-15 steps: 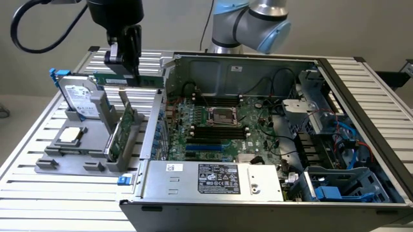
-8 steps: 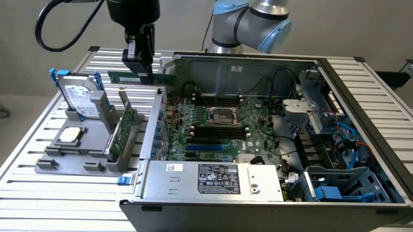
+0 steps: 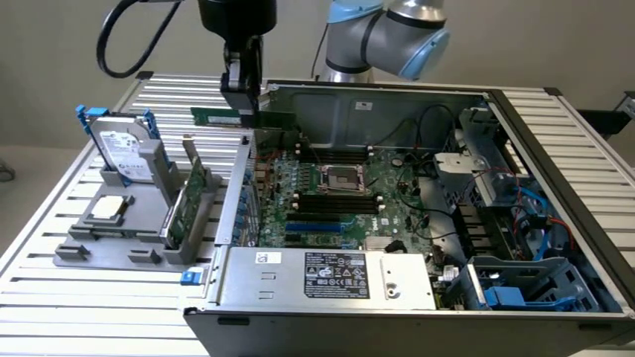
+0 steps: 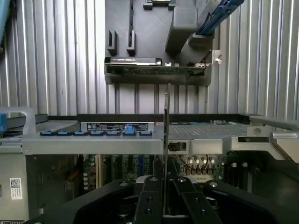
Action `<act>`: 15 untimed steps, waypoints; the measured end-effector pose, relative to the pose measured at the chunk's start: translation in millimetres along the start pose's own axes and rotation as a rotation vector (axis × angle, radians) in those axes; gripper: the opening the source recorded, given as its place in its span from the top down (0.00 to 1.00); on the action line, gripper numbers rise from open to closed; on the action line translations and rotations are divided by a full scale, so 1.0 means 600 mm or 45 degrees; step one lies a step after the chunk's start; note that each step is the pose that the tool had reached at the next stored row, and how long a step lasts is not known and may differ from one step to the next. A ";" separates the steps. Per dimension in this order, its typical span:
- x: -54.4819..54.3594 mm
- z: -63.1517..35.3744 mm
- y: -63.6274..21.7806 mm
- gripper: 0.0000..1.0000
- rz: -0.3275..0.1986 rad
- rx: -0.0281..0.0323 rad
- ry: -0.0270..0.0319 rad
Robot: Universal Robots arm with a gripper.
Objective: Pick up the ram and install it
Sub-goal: 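Pick up the ram and move it above insertion slot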
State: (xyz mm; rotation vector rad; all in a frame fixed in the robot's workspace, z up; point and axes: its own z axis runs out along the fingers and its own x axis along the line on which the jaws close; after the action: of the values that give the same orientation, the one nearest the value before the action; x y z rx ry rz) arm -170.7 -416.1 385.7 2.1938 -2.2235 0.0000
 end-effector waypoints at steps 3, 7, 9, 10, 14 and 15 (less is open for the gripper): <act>-0.003 -0.001 -0.019 0.85 0.000 -0.0006 0.0000; -0.007 -0.002 -0.045 0.85 0.000 -0.0014 0.0002; -0.009 -0.003 -0.058 0.85 0.000 -0.0014 0.0001; -0.010 -0.003 -0.065 0.85 0.000 -0.0015 0.0000; -0.014 -0.004 -0.091 0.85 0.000 -0.0017 0.0000; -0.016 -0.005 -0.097 0.85 0.000 -0.0018 0.0002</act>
State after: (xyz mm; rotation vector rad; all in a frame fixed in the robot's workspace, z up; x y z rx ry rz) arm -112.1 -407.6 387.7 2.1932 -2.2226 -0.0015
